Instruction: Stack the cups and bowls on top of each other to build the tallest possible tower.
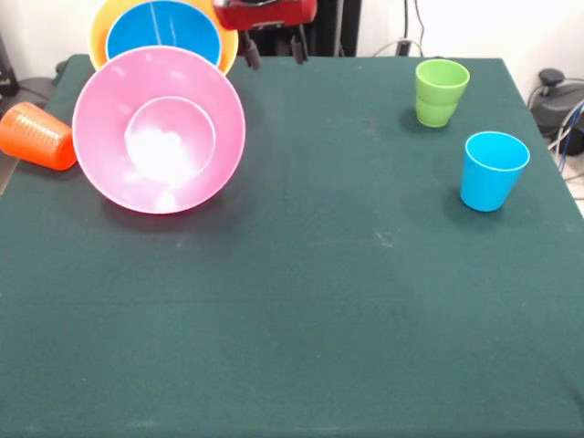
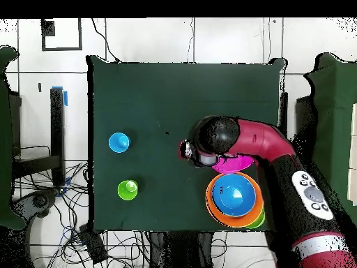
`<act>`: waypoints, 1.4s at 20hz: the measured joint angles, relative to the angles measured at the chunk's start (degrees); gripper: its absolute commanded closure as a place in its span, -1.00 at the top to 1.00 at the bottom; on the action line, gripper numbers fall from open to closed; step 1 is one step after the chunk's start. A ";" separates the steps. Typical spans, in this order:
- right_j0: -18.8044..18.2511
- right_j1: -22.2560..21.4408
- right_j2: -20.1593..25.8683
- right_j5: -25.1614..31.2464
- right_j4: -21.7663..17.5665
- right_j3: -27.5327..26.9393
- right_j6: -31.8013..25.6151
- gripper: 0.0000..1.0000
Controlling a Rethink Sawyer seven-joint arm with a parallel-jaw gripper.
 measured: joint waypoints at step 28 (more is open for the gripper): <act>-4.33 0.91 10.87 0.58 -15.03 -2.43 -2.08 1.00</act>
